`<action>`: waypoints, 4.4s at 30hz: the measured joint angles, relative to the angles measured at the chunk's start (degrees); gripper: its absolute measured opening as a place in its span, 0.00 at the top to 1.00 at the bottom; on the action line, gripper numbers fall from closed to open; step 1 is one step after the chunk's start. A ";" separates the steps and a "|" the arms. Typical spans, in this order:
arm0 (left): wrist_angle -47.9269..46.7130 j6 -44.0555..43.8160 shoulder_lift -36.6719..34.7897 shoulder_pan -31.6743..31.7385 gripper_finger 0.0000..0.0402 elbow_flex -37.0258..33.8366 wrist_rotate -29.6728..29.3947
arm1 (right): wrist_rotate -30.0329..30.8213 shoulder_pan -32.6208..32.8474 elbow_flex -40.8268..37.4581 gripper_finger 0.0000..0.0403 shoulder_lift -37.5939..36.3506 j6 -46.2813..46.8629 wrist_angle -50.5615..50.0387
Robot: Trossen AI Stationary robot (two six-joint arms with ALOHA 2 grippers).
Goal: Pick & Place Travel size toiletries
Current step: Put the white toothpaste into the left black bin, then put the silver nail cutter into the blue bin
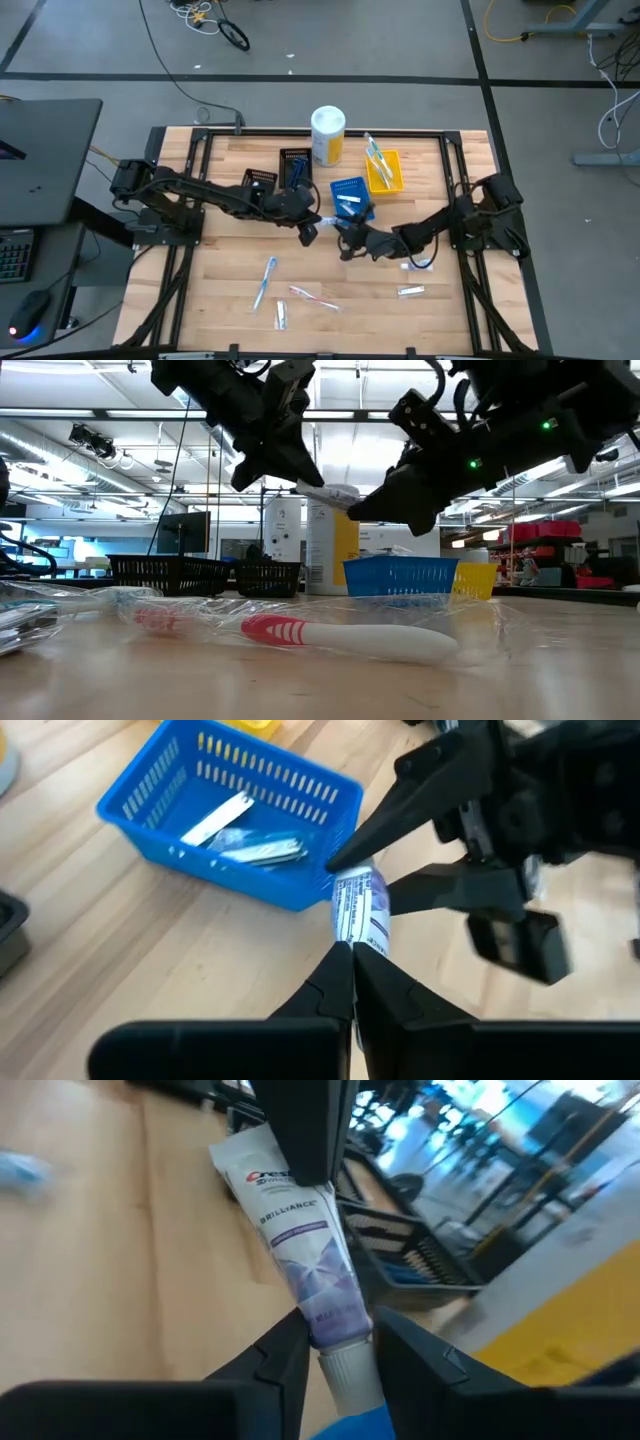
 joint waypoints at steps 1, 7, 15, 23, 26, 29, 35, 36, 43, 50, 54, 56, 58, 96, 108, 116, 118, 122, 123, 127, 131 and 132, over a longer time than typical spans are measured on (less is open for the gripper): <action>-0.76 0.01 0.00 0.30 0.99 0.01 -0.23 | -1.11 -0.22 0.00 0.72 0.00 1.24 -0.32; -4.33 0.15 -1.17 2.46 0.99 0.04 0.02 | -2.21 -0.94 0.20 0.71 -0.05 6.72 -2.44; -5.81 0.98 -2.50 3.51 0.99 0.03 1.25 | -5.71 -1.54 0.07 0.71 -0.49 8.32 -1.07; -11.50 -0.13 -2.54 3.71 0.99 -0.04 -2.25 | -7.79 -2.18 0.02 0.71 -0.50 9.77 -3.11; -13.14 -0.39 -3.62 3.55 0.99 -0.09 -2.29 | -9.32 -2.21 0.02 0.71 -0.49 8.96 -3.14; -15.62 -1.31 -7.36 3.49 0.99 -0.04 -3.77 | -10.93 -2.07 0.02 0.71 -0.48 9.30 -3.01; -31.96 -9.68 -17.70 0.36 0.99 -0.03 -18.61 | -13.00 -2.12 0.02 0.71 -0.50 10.74 -3.63; -34.97 -12.38 -18.95 -0.36 0.99 0.01 -21.73 | -13.98 -2.12 0.02 0.71 -0.50 10.73 -3.89; -45.98 -30.85 -21.84 -2.20 0.99 -6.83 -31.29 | -15.01 -2.10 0.02 0.71 -0.50 10.74 -3.91; -35.65 -32.30 -21.55 0.52 0.98 -17.85 -30.58 | -16.49 -2.22 0.02 0.71 -0.50 10.72 -3.89; -31.54 -29.68 -21.59 2.12 0.92 -21.41 -28.94 | -20.87 -2.62 0.02 0.71 -0.50 10.74 -3.91; -29.92 -29.23 -21.59 2.76 0.89 -22.81 -27.92 | -22.58 -2.93 0.02 0.71 -0.50 10.74 -4.00; -29.74 -29.27 -21.59 3.05 0.86 -23.42 -27.58 | -24.87 -3.31 0.02 0.71 -0.50 11.13 -4.30; 13.78 5.67 -21.51 3.22 0.84 -23.47 -25.23 | -37.47 -8.63 0.08 0.57 -0.50 23.74 6.56; 13.65 5.99 -21.51 3.20 0.84 -23.47 -25.02 | -56.96 2.03 0.11 0.54 -8.76 19.18 -9.20; 13.01 5.63 -21.51 3.20 0.84 -23.47 -25.14 | -57.01 13.49 0.13 0.54 -23.46 30.67 -54.15; 12.67 5.12 -21.51 3.20 0.84 -23.47 -25.15 | -56.95 16.80 0.12 0.54 -23.49 35.88 -58.91; 12.44 4.66 -21.52 3.20 0.84 -23.47 -25.18 | -52.17 22.94 0.07 0.54 -21.48 41.86 -64.44; 12.45 4.66 -21.51 3.20 0.84 -23.47 -25.19 | -49.78 24.31 0.04 0.54 -21.09 42.23 -64.89; 12.21 5.62 -21.52 3.20 0.84 -23.47 -25.42 | -40.37 27.72 0.04 0.54 -20.63 44.36 -66.96; 11.98 6.22 -21.52 3.22 0.84 -23.47 -25.51 | -39.59 28.00 0.07 0.54 -20.43 49.98 -67.57; 11.86 6.24 -21.52 3.20 0.84 -23.47 -25.54 | -40.11 28.00 0.07 0.54 -20.08 50.23 -67.44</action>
